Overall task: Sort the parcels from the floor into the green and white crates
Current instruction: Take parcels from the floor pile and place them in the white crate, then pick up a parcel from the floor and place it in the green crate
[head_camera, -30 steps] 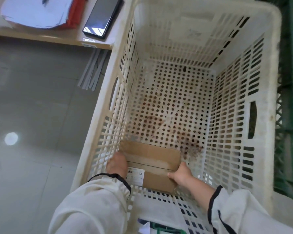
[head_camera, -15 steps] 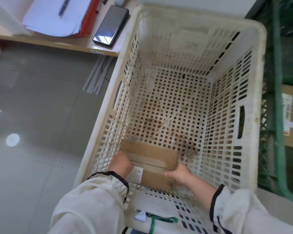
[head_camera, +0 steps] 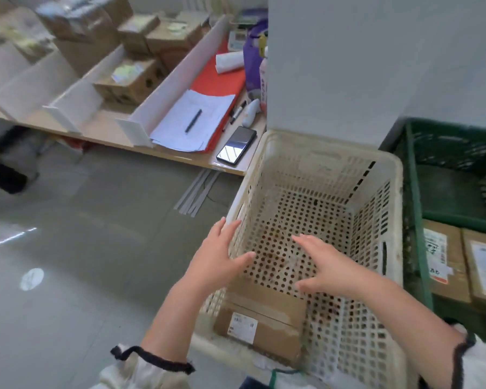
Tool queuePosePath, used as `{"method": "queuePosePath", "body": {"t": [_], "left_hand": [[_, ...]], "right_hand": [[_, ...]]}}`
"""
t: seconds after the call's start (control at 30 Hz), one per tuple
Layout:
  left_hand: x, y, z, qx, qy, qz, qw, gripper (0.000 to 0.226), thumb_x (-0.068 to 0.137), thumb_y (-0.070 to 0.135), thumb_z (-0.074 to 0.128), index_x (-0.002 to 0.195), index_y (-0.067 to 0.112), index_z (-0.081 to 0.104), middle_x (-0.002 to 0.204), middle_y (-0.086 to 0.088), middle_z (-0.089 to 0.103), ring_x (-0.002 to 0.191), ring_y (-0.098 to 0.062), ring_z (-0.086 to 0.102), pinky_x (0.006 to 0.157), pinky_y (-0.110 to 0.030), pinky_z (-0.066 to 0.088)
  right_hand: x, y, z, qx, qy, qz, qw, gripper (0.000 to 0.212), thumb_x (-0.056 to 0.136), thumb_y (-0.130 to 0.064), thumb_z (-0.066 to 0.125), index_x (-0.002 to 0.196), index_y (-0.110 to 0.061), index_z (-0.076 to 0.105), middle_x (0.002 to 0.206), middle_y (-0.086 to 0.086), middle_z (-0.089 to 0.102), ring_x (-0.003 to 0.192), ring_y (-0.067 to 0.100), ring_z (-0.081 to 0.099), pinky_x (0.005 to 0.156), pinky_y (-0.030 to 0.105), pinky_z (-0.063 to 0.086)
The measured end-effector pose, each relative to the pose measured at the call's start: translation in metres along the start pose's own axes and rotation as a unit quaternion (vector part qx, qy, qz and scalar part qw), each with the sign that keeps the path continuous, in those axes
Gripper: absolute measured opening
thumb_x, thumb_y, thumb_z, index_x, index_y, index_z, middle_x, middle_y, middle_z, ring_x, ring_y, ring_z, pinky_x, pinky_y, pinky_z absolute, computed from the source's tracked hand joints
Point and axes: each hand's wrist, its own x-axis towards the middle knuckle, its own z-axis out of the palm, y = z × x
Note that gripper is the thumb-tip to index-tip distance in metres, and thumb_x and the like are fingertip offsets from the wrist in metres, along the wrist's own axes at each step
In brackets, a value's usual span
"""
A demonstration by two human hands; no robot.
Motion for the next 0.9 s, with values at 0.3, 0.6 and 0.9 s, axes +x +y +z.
{"method": "queuePosePath", "body": {"t": [0.3,0.6,0.9], "left_hand": [[-0.064,-0.009,-0.054,0.068,0.155,-0.004,0.986,0.076,0.082,0.059,0.058,0.147,0.042,0.022,0.159,0.012,0.009,0.143,-0.013,0.021,0.109,-0.035,0.032],[-0.211,-0.019,0.020,0.029,0.287,-0.223,0.931,0.072,0.083,0.058,0.057,0.146,0.040,0.026,0.159,0.012,0.005,0.142,-0.015,0.023,0.107,-0.035,0.034],[-0.421,-0.024,0.092,0.002,0.386,-0.429,0.817,0.073,0.083,0.056,0.057,0.146,0.035,0.028,0.158,0.007,0.014,0.142,-0.016,0.022,0.109,-0.032,0.029]], "right_hand": [[-0.010,-0.059,-0.037,-0.037,0.023,-0.112,0.993,0.097,0.076,-0.054,0.068,0.149,-0.040,0.006,0.158,-0.017,0.004,0.144,0.004,0.007,0.116,0.029,0.011],[-0.048,-0.084,0.002,-0.001,-0.046,-0.259,0.965,0.086,0.077,-0.052,0.067,0.147,-0.038,0.019,0.152,-0.020,0.022,0.129,-0.007,0.023,0.111,0.026,0.026],[-0.109,-0.182,0.127,-0.059,-0.174,-0.406,0.895,0.077,0.078,-0.028,0.075,0.143,-0.024,0.034,0.144,-0.004,0.038,0.128,0.008,0.038,0.106,0.024,0.032]]}}
